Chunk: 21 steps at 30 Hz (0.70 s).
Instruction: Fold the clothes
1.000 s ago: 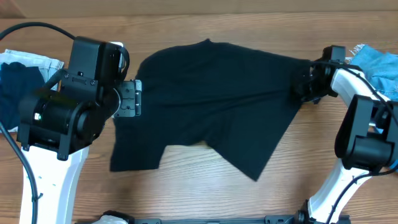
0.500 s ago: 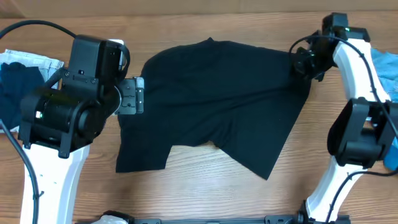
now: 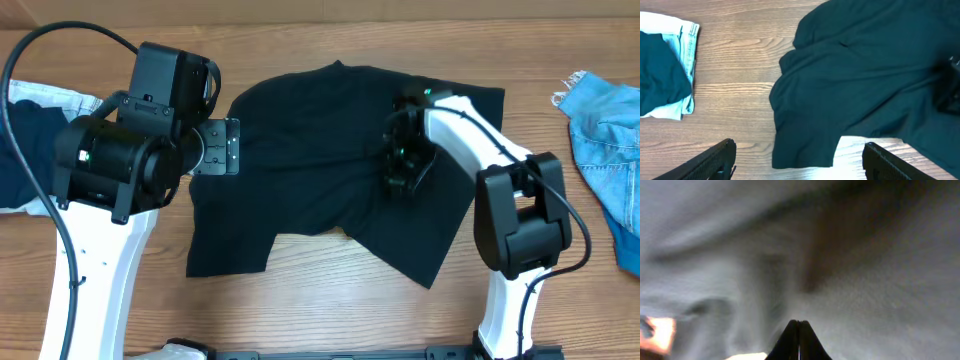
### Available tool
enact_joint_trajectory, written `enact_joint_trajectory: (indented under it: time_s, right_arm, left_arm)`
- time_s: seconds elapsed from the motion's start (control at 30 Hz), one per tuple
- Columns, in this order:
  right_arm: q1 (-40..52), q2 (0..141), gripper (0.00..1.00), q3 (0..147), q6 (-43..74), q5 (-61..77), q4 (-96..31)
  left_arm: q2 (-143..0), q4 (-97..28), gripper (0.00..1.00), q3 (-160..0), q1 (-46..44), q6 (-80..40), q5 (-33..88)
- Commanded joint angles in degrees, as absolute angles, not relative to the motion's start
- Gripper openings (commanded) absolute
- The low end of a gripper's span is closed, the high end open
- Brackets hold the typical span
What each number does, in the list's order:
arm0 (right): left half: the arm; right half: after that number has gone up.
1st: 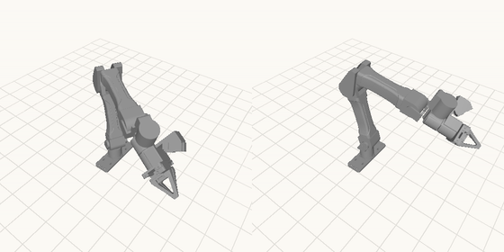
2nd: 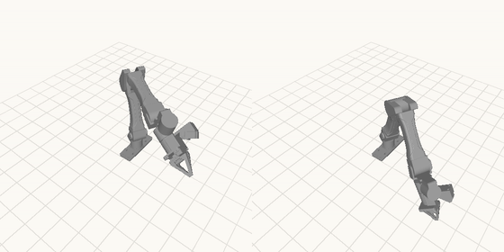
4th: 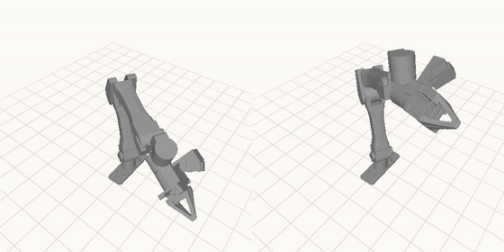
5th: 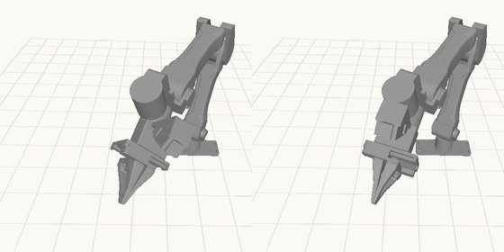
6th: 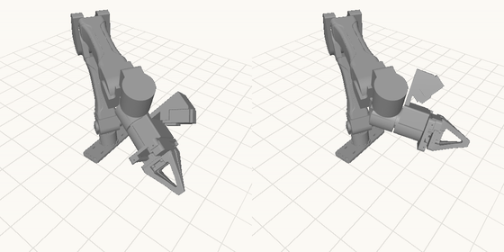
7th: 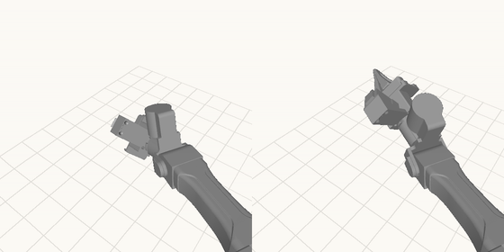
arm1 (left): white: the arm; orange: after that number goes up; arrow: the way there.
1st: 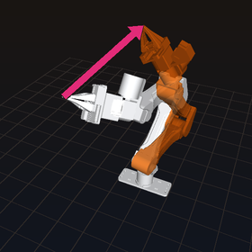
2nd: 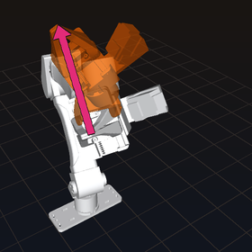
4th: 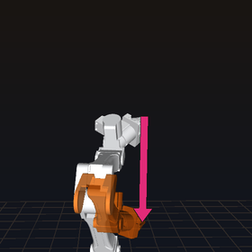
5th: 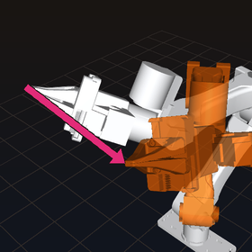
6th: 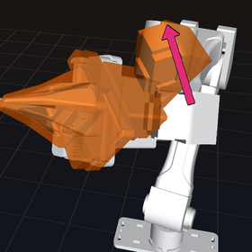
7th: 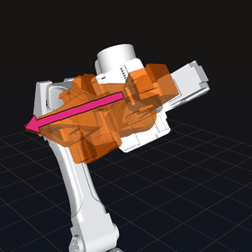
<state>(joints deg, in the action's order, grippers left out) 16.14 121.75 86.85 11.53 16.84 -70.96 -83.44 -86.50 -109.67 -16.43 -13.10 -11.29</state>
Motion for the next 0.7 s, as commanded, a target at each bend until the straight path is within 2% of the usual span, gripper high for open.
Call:
enact_joint_trajectory:
  time_s: [0.0, 0.17, 0.37, 0.63, 0.67]
  right_arm:
    - [15.6, 120.5, 0.04, 79.4, 13.3, 14.5, -67.7]
    - [13.2, 120.5, 0.04, 70.6, 23.0, 9.5, -63.9]
    - [5.2, 120.4, 0.04, 67.6, 33.8, -1.1, -66.6]
    - [-6.9, 120.4, 0.04, 68.0, 34.0, -2.9, -65.8]
    - [-7.2, 120.2, 0.04, 68.2, 32.6, -2.8, -65.8]
  left_arm:
    - [-83.4, -86.3, 0.84, -110.4, -16.5, -12.2, -10.9]
    - [-83.4, -86.1, 0.86, -110.4, -16.5, -11.7, -10.9]
    - [-83.4, -86.1, 0.86, -110.4, -16.5, -11.6, -10.9]
    - [-83.4, -86.0, 0.88, -110.4, -16.5, -11.5, -10.9]
    - [-83.4, -86.0, 0.91, -110.4, -16.5, -11.5, -10.9]
